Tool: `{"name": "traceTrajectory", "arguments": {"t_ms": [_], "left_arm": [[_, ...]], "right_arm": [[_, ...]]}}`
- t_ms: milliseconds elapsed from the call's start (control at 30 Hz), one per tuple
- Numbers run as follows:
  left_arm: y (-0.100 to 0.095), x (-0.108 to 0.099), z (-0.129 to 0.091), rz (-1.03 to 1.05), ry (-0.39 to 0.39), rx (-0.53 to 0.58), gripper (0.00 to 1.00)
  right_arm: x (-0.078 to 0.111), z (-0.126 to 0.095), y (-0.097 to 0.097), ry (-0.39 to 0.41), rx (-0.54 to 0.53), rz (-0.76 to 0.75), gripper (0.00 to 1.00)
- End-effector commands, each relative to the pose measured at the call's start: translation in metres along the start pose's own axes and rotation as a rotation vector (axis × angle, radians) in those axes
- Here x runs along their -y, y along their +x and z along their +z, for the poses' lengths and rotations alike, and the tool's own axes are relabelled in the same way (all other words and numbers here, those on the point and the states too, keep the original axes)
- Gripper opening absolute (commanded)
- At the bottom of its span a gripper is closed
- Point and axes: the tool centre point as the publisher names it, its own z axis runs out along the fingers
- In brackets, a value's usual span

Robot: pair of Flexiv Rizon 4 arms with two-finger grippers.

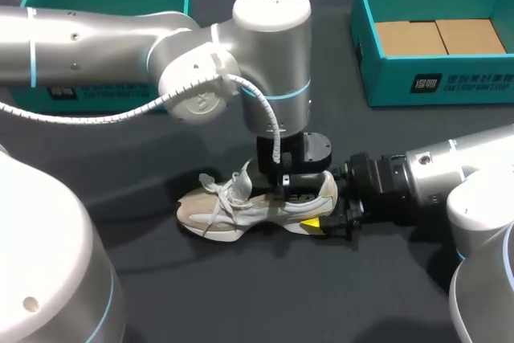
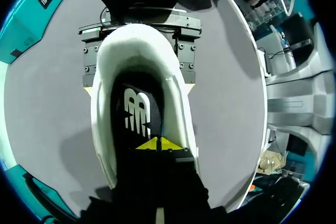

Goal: Take the shoe out of the shoebox, open the shoe tongue, remove and reinsert the insole, then place the shoe into the shoebox

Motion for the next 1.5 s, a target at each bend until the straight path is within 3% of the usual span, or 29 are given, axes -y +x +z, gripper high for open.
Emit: {"name": "traceTrajectory", "arguments": {"t_ms": [33, 200, 300, 400, 600, 867, 1000, 1200, 1500], "left_arm": [[0.007, -0.01, -0.002, 0.012, 0.012, 0.007, 0.0], [0.009, -0.014, -0.001, 0.032, 0.021, -0.018, 0.0], [0.01, -0.015, 0.004, 0.036, 0.023, -0.013, 0.23], [0.011, -0.015, 0.007, 0.043, 0.025, 0.003, 0.37], [0.01, -0.011, 0.021, 0.033, 0.002, 0.09, 0.44], [-0.005, -0.003, 0.039, -0.031, -0.051, 0.208, 0.4], [-0.015, -0.002, 0.044, -0.077, -0.074, 0.248, 0.33], [-0.028, -0.008, 0.042, -0.134, -0.076, 0.261, 0.02], [-0.024, -0.019, 0.024, -0.162, 0.009, 0.234, 0.0]], "right_arm": [[0.0, 0.003, 0.0, 0.005, 0.001, 0.001, 0.0], [0.0, 0.003, 0.0, 0.005, 0.001, 0.001, 0.0], [0.0, 0.003, 0.0, 0.005, 0.001, 0.001, 0.0], [0.0, 0.003, 0.0, 0.005, 0.001, 0.001, 0.0], [0.0, 0.003, 0.0, 0.005, 0.001, 0.001, 0.0], [0.0, 0.003, 0.0, 0.005, 0.001, 0.001, 0.0], [0.0, 0.003, 0.0, 0.005, 0.001, 0.001, 0.0], [0.0, 0.003, 0.0, 0.005, 0.001, 0.001, 0.0], [0.0, 0.003, 0.0, 0.005, 0.001, 0.001, 0.0]]}}
